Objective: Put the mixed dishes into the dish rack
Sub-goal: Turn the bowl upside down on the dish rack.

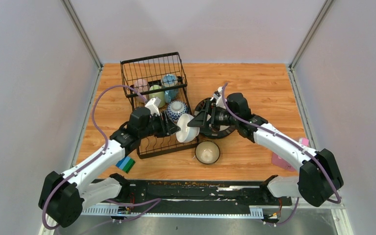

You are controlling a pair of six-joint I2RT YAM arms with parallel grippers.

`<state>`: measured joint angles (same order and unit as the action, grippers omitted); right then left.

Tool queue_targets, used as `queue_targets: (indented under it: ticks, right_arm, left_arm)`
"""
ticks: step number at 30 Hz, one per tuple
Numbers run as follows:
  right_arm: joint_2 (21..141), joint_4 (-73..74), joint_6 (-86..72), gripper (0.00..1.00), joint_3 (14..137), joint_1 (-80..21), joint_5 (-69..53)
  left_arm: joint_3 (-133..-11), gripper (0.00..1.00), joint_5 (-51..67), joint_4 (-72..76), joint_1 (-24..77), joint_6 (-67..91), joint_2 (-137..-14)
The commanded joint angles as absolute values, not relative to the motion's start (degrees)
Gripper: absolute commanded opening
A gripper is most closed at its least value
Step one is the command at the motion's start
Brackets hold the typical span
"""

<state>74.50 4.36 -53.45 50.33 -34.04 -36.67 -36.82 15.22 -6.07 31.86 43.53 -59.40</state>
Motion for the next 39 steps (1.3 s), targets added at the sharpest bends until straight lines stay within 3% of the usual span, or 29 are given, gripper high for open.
queue_targets:
  ticks: [1, 16, 19, 28, 33, 39]
  right_arm:
    - [74.7, 2.8, -52.4, 0.47, 53.5, -34.7, -35.6]
    - [81.8, 15.3, -40.5, 0.46, 66.4, -38.5, -23.2]
    - [84.3, 19.0, -36.6, 0.41, 70.0, -41.3, -18.4]
    - [92.9, 28.4, -29.2, 0.42, 81.2, -50.0, -1.5]
    - [99.8, 34.9, -25.3, 0.42, 89.4, -54.8, 10.8]
    - [105.9, 38.7, -21.8, 0.42, 96.0, -58.6, 17.0]
  left_arm:
    - [-40.0, 0.52, 10.6, -10.4, 32.1, 40.6, -56.9]
    - [-41.0, 0.66, -9.6, -28.3, 32.1, 40.1, -44.2]
    - [-40.9, 0.73, -15.9, -32.4, 32.1, 41.7, -41.2]
    - [-39.0, 0.88, -28.9, -43.9, 32.1, 48.5, -31.3]
    - [-39.0, 0.91, -31.9, -47.9, 31.9, 49.7, -31.2]
    - [-38.5, 0.96, -31.7, -50.4, 30.8, 52.1, -33.3]
